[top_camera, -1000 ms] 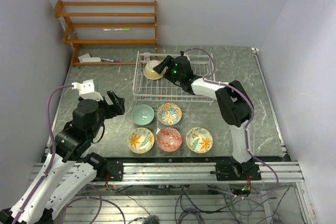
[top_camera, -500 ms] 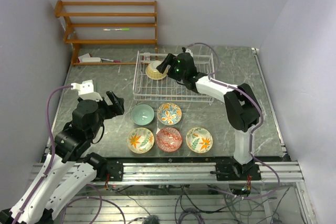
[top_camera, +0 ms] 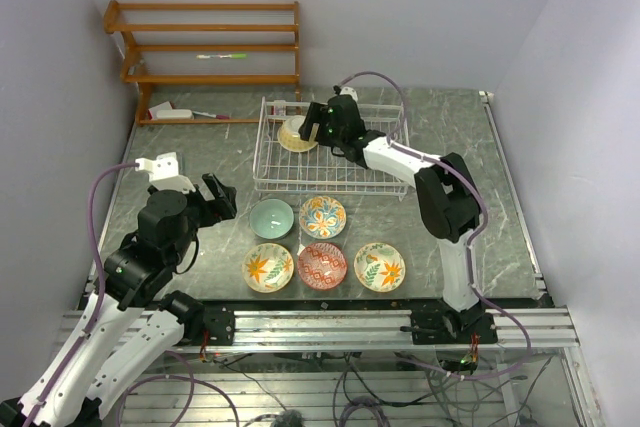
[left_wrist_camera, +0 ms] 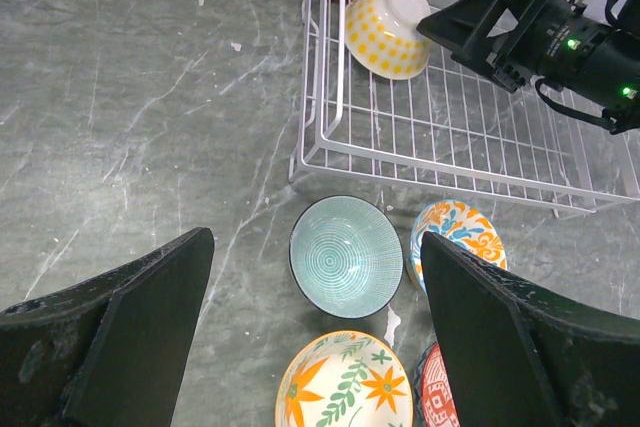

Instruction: Load the bowls into the dish rack

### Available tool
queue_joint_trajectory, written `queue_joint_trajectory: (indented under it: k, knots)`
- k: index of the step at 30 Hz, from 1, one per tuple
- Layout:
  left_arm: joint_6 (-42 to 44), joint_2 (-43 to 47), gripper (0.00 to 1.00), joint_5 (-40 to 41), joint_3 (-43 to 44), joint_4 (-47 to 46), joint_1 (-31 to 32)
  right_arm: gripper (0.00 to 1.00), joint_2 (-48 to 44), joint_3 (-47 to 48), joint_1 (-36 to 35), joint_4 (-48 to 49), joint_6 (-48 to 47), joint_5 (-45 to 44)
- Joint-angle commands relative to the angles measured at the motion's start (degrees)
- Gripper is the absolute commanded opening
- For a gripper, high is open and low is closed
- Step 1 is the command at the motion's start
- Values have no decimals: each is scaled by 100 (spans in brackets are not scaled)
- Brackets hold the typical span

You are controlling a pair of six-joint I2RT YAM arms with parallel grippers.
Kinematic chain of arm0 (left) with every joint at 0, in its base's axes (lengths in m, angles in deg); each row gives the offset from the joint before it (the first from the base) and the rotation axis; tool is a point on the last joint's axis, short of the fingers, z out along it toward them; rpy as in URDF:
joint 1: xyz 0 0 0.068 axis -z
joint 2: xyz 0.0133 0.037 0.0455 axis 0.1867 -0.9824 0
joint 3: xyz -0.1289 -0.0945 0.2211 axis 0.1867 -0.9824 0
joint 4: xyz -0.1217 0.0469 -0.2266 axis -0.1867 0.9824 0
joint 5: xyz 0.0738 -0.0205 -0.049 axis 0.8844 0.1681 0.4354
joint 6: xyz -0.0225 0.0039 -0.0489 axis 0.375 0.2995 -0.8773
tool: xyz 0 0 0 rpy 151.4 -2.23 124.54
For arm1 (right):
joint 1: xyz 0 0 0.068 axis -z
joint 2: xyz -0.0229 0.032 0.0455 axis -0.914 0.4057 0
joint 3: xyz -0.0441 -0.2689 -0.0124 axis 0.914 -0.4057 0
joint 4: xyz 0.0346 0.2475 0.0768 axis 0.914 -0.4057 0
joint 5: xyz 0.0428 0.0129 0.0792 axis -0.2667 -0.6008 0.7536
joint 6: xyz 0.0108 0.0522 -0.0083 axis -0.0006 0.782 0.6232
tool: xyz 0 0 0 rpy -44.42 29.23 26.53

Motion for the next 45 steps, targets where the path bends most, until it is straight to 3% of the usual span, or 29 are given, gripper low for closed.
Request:
queue_joint_trajectory:
  k: [1,14,21,27,31,33,40,45]
  knots:
    - [-9,-43,96,76,105,-16,-24,81,160,-109,-9,555,-665,-52]
    - [6,-194,95,61,122,-45,-23,81,730,-286,-1,2106,-492,1379]
    - [3,-217,95,57,106,-55,-21,81,609,-629,-1,2780,-323,1695]
    - [-21,-163,95,109,103,-2,-20,82,-68,-1269,0,2864,-382,1201]
    - [-46,-116,95,113,97,7,-20,91,-1158,-1806,-1,2846,-701,900]
    - [-57,-107,95,109,84,0,-21,99,-1681,-2029,-9,2734,-833,816]
    - [-91,-138,95,109,97,21,-20,100,-3308,-2794,-234,752,-834,180]
    - [-68,-130,96,24,88,-48,-21,100,-4297,-3501,-1023,-998,-846,-1009]
